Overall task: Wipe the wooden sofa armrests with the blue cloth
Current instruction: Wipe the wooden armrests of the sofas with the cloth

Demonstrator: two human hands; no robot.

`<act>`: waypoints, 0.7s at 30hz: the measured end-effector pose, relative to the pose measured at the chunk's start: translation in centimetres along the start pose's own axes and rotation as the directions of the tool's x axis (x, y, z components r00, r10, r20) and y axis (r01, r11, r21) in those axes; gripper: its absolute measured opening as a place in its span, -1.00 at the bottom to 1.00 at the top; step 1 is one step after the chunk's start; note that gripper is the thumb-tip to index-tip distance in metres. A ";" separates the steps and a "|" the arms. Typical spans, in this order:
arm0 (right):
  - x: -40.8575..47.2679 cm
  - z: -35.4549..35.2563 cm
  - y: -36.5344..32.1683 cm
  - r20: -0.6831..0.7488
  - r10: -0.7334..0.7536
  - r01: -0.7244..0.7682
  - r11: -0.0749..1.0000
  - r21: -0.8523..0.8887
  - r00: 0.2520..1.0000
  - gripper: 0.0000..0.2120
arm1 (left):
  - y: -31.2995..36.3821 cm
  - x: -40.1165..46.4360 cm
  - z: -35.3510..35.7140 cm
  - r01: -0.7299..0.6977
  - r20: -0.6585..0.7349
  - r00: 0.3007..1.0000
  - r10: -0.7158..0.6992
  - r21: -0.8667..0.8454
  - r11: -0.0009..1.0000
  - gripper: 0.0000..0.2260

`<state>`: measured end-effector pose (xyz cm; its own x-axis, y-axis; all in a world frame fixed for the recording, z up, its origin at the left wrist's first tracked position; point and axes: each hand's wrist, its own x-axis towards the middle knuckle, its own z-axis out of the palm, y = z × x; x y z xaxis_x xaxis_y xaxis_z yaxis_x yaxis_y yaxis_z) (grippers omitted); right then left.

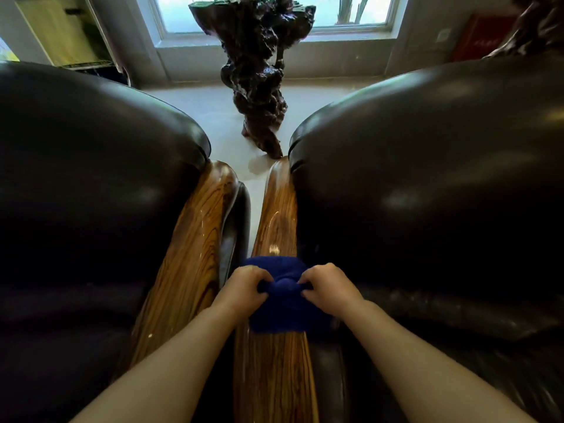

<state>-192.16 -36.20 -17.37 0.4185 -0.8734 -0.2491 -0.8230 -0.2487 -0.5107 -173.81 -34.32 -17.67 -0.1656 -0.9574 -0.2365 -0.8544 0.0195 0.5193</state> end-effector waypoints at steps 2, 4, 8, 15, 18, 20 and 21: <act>-0.8 -1.4 -0.2 -0.015 0.006 -0.005 1.000 0.027 1.000 -0.84 | 1.0 -0.4 -1.6 0.047 0.039 0.998 -0.043 -0.104 0.993 -0.78; -1.6 -3.6 -0.8 -0.024 0.008 -0.007 0.998 0.069 1.000 -0.86 | 2.2 -0.9 -3.9 0.072 0.063 0.996 -0.062 -0.168 0.983 -0.78; -4.0 -9.4 -3.3 -0.098 -0.023 0.032 0.995 0.095 0.995 -0.88 | 5.9 -2.8 -9.7 0.079 0.055 0.996 -0.069 -0.206 0.975 -0.83; -12.1 -21.6 -9.4 -0.287 -0.077 0.102 0.992 0.071 0.955 -0.86 | 16.2 -8.7 -20.8 -0.012 -0.018 1.000 0.009 -0.198 0.980 -0.80; -16.6 -26.3 -11.5 -0.347 -0.081 0.111 0.992 0.066 0.934 -0.88 | 21.0 -11.8 -24.3 -0.079 -0.030 0.997 0.075 -0.200 0.976 -0.85; -19.4 -28.9 -12.4 -0.381 -0.086 0.118 0.991 0.060 0.921 -0.90 | 23.8 -13.3 -26.0 -0.145 -0.059 0.989 0.136 -0.191 0.971 -0.87; -21.1 -30.2 -12.7 -0.394 -0.083 0.117 0.991 0.063 0.915 -0.90 | 25.4 -14.3 -26.6 -0.172 -0.065 0.985 0.162 -0.187 0.967 -0.87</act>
<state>-202.17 -27.22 19.23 0.3001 -0.9438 0.1383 -0.7426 -0.3221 -0.5872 -180.04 -27.81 20.71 -0.2698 -0.9582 -0.0955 -0.7057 0.1293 0.6966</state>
